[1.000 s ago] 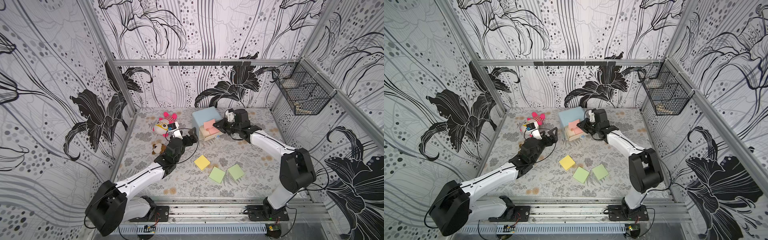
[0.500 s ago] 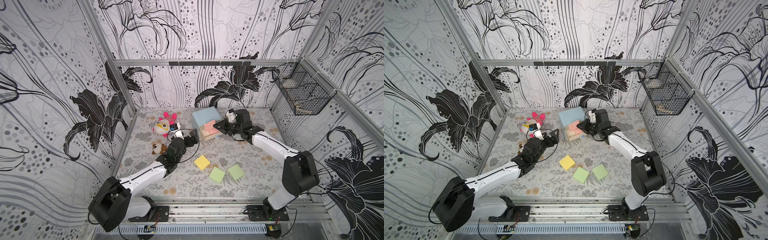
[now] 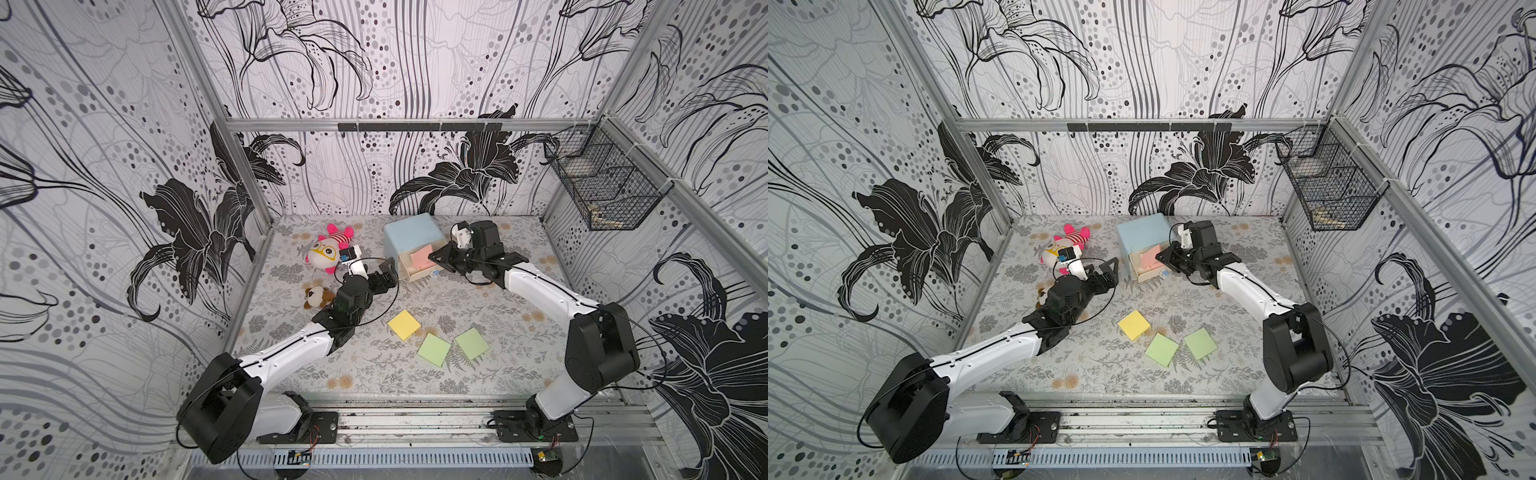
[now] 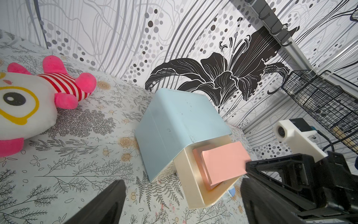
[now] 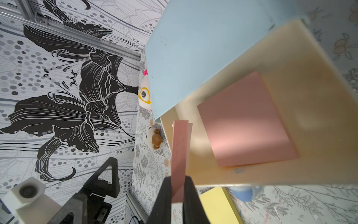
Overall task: Please put the sticky notes in the drawer by color
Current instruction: Place the sticky notes in the drawer.
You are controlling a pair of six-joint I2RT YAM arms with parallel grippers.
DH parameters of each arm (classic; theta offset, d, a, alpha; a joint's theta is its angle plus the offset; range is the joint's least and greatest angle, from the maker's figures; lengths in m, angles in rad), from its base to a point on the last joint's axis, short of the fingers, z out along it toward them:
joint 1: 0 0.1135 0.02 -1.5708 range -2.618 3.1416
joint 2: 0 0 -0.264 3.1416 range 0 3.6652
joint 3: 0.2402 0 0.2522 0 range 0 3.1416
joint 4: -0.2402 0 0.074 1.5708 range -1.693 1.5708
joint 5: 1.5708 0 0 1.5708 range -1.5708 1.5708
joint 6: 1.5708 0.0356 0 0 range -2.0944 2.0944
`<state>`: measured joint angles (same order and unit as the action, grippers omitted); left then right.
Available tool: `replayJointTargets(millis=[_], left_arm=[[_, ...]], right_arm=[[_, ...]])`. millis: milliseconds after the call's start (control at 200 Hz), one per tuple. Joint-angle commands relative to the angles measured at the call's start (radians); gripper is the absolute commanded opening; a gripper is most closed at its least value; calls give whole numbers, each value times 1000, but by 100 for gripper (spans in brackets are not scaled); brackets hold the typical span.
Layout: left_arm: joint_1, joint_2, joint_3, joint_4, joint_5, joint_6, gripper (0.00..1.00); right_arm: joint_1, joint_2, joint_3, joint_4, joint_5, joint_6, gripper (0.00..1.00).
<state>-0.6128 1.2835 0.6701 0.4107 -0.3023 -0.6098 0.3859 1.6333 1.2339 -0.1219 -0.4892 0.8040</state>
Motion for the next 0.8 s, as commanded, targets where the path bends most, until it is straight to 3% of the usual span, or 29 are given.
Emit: replayJointTargets(millis=[0, 446, 541, 691, 796], left_arm=[[7, -4, -2, 36, 0, -2, 97], [8, -20, -14, 27, -17, 3, 97], [9, -31, -28, 25, -23, -2, 97], [9, -41, -32, 22, -31, -2, 97], [10, -40, -30, 22, -32, -1, 97]], right_arm=[[2, -3, 21, -39, 18, -42, 0], [2, 151, 145, -21, -29, -49, 0], [2, 187, 195, -67, -10, -84, 10], [-1, 196, 257, -171, 108, -152, 44], [-2, 166, 269, -217, 186, -189, 58]])
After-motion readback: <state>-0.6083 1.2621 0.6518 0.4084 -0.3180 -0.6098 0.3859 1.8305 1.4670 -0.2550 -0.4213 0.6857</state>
